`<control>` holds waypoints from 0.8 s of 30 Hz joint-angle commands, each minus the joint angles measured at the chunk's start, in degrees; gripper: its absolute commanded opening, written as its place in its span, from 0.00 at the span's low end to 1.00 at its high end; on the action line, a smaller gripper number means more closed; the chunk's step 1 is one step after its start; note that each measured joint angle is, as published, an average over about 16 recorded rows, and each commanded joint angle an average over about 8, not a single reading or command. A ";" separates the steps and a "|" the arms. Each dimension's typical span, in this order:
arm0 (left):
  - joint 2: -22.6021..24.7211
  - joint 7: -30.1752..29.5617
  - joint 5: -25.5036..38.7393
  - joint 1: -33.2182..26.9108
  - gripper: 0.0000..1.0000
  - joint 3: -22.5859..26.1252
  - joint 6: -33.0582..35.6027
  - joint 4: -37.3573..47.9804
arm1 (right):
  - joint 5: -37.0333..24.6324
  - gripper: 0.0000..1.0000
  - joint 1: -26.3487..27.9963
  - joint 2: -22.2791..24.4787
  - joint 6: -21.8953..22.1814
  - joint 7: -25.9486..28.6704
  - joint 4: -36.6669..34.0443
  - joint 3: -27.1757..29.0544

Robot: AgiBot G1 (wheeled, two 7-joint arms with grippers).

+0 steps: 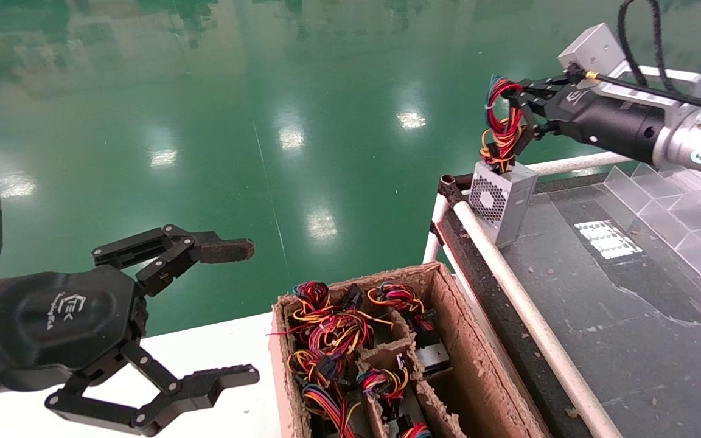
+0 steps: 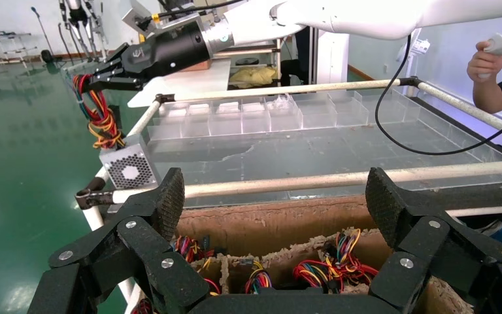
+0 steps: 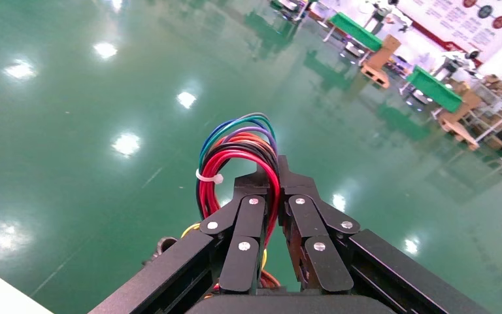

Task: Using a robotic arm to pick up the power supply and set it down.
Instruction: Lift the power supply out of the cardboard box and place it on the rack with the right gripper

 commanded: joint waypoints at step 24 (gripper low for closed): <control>0.00 0.00 0.00 0.00 1.00 0.01 0.00 0.00 | 0.08 0.94 5.63 -2.24 -5.06 -5.40 -12.85 -0.20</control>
